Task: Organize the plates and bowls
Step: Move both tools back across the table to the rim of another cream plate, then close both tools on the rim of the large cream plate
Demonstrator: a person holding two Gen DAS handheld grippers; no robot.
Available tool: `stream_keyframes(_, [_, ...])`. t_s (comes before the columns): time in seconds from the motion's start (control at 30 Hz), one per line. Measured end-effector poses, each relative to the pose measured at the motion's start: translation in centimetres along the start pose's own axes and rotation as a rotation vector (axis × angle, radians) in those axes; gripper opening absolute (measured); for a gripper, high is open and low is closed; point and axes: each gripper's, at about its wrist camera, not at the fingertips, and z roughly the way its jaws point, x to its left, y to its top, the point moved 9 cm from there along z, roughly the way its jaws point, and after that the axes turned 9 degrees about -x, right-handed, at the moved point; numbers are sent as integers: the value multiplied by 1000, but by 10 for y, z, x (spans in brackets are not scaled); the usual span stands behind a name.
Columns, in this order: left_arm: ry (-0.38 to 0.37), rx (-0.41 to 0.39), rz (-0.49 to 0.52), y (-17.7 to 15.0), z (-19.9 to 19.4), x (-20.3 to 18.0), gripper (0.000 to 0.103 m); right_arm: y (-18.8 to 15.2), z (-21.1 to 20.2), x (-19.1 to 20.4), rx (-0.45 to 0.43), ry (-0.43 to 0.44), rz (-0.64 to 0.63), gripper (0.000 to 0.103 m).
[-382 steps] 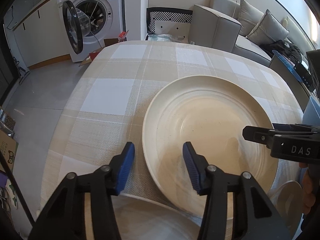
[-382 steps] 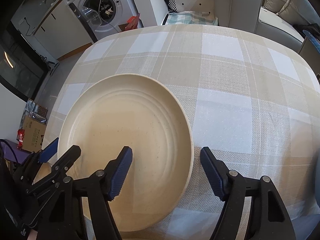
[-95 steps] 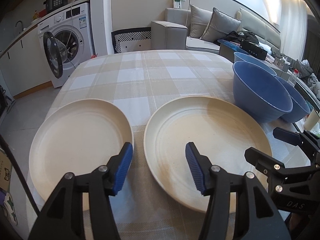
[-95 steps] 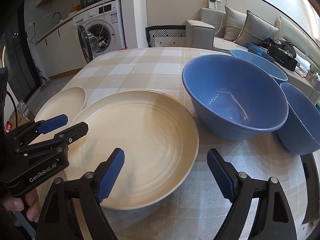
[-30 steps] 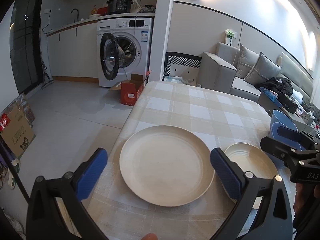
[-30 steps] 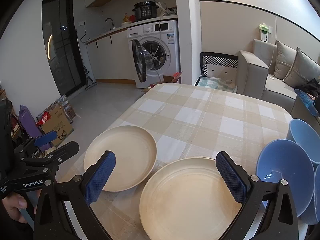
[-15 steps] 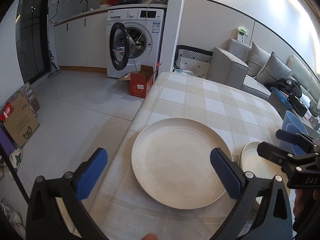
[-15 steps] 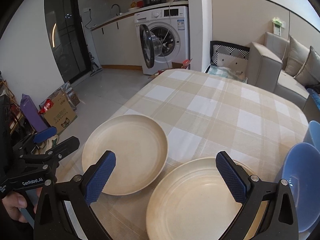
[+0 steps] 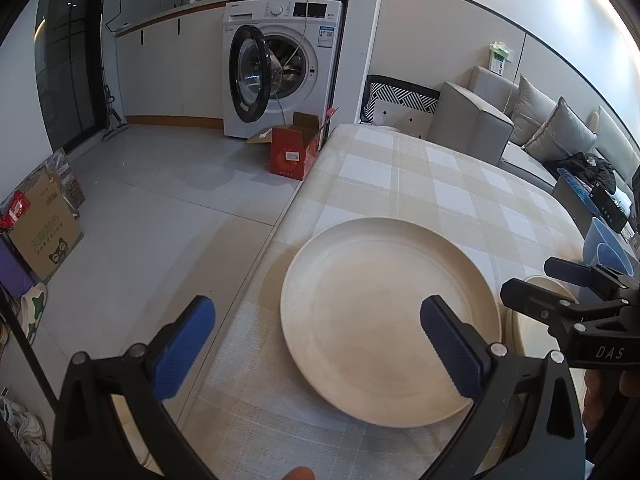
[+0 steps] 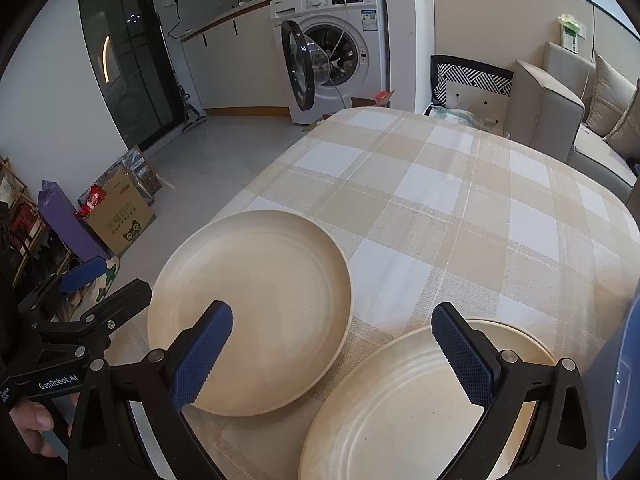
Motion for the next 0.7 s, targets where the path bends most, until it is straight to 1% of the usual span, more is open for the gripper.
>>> stream_keyframes(0.5, [22,65,-20,-18,25,12,103,-13,39,0,75,-16,-4,102])
stream_keyframes(0.7, [40,88,-15,-24,33,14,103,-14,47,1,101,-23,-17,101])
